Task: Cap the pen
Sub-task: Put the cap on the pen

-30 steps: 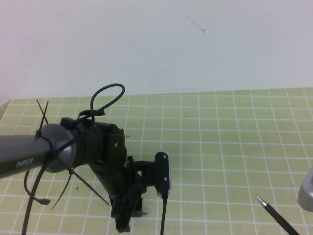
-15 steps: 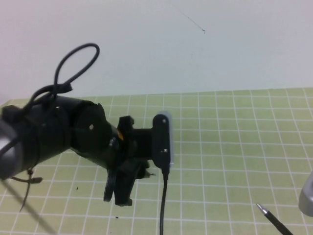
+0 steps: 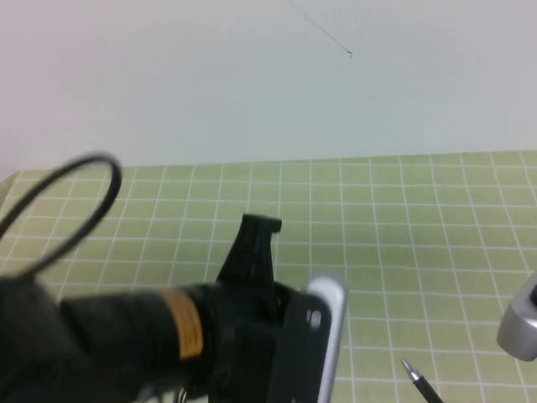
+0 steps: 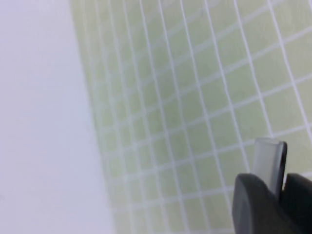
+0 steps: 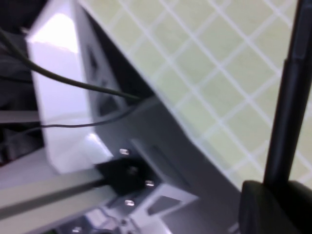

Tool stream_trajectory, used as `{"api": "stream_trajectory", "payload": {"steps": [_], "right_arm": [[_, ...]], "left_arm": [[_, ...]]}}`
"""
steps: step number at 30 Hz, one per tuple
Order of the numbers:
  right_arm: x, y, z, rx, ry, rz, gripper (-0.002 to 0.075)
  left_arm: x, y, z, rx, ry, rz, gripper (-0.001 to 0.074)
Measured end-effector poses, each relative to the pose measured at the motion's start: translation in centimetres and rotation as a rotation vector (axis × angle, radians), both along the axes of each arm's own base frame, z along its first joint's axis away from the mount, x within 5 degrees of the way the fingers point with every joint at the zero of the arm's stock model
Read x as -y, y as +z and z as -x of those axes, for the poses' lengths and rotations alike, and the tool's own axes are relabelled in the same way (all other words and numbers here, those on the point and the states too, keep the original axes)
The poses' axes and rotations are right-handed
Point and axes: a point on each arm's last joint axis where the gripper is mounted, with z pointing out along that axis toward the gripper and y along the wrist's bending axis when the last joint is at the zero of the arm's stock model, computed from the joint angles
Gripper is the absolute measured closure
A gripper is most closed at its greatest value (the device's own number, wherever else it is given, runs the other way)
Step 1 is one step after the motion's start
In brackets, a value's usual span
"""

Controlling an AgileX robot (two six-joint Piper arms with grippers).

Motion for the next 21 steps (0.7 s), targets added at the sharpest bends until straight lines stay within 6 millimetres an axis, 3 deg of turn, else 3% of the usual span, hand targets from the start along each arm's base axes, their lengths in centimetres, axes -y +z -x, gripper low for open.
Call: {"api": "stream_trajectory", "payload": {"steps": [4, 9, 13, 21], "right_arm": [[-0.1, 0.0, 0.1, -0.009, 0.001, -0.009, 0.0729], [0.2, -1.4, 0.5, -0.05, -0.001, 0.017, 0.0729], [0.4, -2.7, 0.9, -0.075, 0.027, 0.039, 0.0729], [0.4, -2.8, 0.8, -0.055, 0.067, 0.035, 0.0729]], "left_arm": [[-0.3, -1.4, 1.2, 0.128, -0.071, 0.038, 0.0734], [-0.5, -2.6, 1.2, 0.193, -0.064, 0.11, 0.0734], [-0.3, -2.8, 1.1, 0.232, -0.084, 0.104, 0.0734], [0.1, -2.2, 1.1, 0.36, -0.146, 0.127, 0.0734]]}}
